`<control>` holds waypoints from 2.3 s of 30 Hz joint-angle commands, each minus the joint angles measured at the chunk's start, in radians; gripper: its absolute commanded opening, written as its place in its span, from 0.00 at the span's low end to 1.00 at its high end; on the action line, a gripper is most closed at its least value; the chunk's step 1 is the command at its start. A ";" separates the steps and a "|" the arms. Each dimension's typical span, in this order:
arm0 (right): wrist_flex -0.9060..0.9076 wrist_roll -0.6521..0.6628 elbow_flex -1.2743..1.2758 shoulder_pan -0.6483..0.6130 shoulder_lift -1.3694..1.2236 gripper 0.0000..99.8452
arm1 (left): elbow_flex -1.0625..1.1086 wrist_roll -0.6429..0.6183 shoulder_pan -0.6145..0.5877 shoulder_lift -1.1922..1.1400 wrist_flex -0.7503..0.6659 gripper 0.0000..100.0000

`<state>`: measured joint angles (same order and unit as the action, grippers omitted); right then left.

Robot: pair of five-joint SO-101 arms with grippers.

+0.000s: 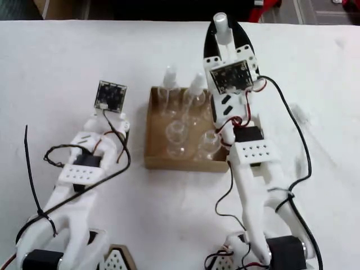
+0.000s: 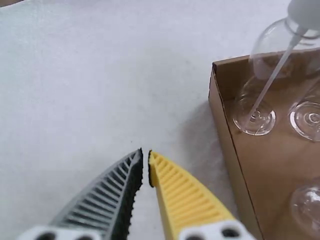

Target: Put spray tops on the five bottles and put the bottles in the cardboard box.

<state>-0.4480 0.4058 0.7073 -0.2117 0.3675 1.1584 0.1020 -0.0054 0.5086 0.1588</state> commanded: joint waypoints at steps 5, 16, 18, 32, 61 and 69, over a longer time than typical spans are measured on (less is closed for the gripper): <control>-0.091 -0.011 -0.012 -0.002 -0.008 0.02 | -0.014 0.008 0.012 -0.001 -0.021 0.02; -0.093 -0.011 -0.060 0.013 -0.119 0.02 | -0.014 0.008 0.012 -0.001 -0.021 0.02; -0.090 -0.011 -0.058 0.013 -0.119 0.02 | -0.014 0.008 0.013 -0.001 -0.021 0.02; -0.091 -0.012 0.052 0.013 -0.119 0.02 | -0.014 0.009 0.027 -0.001 -0.021 0.02; -0.081 -0.117 0.103 0.007 -0.117 0.08 | -0.014 0.009 0.027 -0.001 -0.021 0.02; -0.084 -0.117 0.103 0.007 -0.117 0.08 | -0.014 0.009 0.027 -0.001 -0.021 0.02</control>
<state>-0.5186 0.2984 0.8163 -0.2117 0.2355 1.1584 0.1020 0.0130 0.5086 0.1588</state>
